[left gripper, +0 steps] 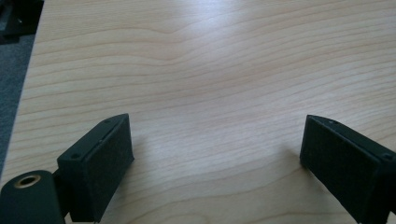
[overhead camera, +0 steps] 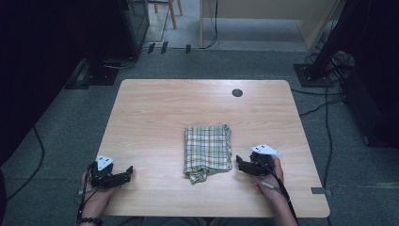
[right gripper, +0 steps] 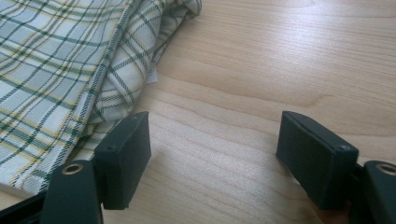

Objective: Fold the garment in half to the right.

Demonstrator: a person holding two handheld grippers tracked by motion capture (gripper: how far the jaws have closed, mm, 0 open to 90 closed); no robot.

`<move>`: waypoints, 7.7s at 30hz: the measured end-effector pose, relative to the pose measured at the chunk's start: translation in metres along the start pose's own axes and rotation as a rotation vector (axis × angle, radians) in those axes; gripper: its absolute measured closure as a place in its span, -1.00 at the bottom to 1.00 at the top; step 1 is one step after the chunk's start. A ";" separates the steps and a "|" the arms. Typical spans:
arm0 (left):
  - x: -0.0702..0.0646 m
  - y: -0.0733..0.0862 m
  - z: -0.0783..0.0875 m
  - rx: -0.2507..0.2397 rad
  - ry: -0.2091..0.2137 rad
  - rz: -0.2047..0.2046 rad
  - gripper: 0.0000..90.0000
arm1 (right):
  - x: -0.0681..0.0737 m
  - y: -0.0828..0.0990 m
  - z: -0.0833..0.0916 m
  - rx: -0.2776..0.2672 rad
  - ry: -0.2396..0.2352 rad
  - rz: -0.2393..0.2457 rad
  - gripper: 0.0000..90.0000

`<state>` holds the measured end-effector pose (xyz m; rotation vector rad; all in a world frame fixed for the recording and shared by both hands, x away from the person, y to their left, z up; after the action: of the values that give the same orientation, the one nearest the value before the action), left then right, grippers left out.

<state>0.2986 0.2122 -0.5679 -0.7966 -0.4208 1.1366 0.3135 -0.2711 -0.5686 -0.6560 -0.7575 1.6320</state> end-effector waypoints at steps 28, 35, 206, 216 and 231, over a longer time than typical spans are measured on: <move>0.032 0.018 0.022 0.015 0.001 0.000 -0.92 | 0.024 -0.020 -0.002 -0.055 -0.034 -0.009 -0.42; 0.034 0.021 0.026 0.014 0.001 0.001 -0.92 | 0.068 -0.040 -0.009 -0.088 -0.099 0.073 -0.42; 0.036 0.022 0.027 0.017 -0.001 0.003 -0.96 | 0.000 -0.019 -0.026 0.029 -0.002 0.057 -0.81; 0.036 0.022 0.026 0.023 0.000 0.005 -0.99 | -0.012 -0.015 -0.025 0.050 0.018 0.087 -0.93; 0.036 0.022 0.026 0.023 0.000 0.005 -0.99 | -0.033 -0.005 -0.015 0.054 0.041 0.068 -0.96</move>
<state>0.2809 0.2585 -0.5703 -0.7775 -0.4057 1.1439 0.3338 -0.3014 -0.5734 -0.6807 -0.6658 1.6898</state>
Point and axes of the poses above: each handheld gripper's, and its own axes: z roughly backward along the jaws, y roughly out of its underside, x roughly to its left, the point moved 6 cm from there along -z, roughly forward along the jaws, and after that the axes turned 9 degrees about y, right-handed, at the moved point
